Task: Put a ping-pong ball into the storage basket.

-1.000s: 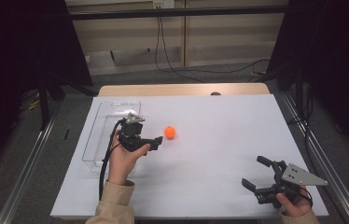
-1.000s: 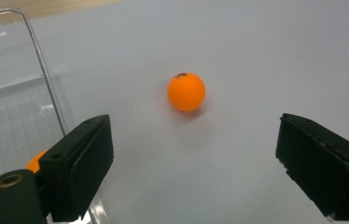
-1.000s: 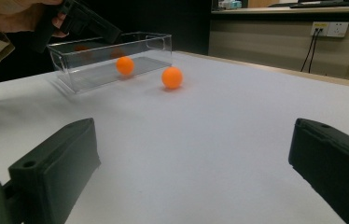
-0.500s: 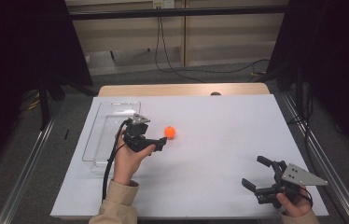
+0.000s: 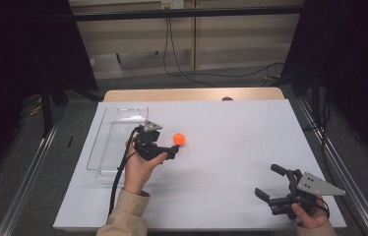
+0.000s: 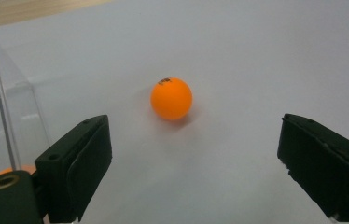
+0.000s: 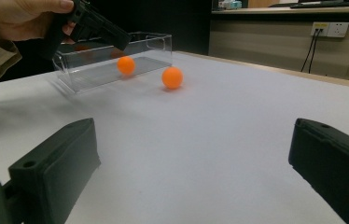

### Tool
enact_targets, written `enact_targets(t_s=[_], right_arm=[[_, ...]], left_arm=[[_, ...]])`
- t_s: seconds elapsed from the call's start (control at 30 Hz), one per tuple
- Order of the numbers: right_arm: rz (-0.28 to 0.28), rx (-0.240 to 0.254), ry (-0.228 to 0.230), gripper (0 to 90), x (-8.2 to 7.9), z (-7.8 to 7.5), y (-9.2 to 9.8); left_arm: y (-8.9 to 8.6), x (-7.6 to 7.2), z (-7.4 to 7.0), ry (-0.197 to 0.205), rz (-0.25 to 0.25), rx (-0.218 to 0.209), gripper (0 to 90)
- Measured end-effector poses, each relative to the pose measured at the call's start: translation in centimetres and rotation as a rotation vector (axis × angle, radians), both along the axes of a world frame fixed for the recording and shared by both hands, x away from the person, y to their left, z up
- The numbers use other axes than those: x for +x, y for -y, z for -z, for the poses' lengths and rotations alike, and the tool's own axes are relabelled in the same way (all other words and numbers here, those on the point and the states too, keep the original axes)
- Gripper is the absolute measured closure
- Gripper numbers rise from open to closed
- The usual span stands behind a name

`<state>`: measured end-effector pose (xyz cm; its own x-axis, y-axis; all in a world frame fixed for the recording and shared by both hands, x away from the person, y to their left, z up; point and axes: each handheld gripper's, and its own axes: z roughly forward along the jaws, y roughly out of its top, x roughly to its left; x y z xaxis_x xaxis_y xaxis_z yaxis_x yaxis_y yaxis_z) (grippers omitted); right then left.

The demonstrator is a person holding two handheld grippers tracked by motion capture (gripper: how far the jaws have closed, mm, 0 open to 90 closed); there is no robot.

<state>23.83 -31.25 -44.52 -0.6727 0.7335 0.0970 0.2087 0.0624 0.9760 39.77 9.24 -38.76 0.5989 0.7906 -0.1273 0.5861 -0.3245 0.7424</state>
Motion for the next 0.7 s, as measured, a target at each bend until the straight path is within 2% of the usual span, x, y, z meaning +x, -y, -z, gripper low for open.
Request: enact_targets(t_s=[0.07, 0.27, 0.4, 0.7], right_arm=[[0.000, 0.002, 0.000, 1.3, 0.0, 0.0, 0.0], [0.001, 0.001, 0.000, 1.4, 0.0, 0.0, 0.0], [0.001, 0.001, 0.002, 1.3, 0.0, 0.0, 0.1], [0.001, 0.001, 0.002, 1.4, 0.0, 0.0, 0.1]], left_arm=[[0.1, 0.1, 0.1, -0.011, 0.005, 0.005, 9.9], [0.5, 0.3, 0.5, -0.003, -0.002, 0.006, 9.9], [0.6, 0.4, 0.7, -0.014, 0.000, 0.001, 9.1], [1.0, 0.7, 1.3, -0.002, -0.007, -0.002, 9.0]])
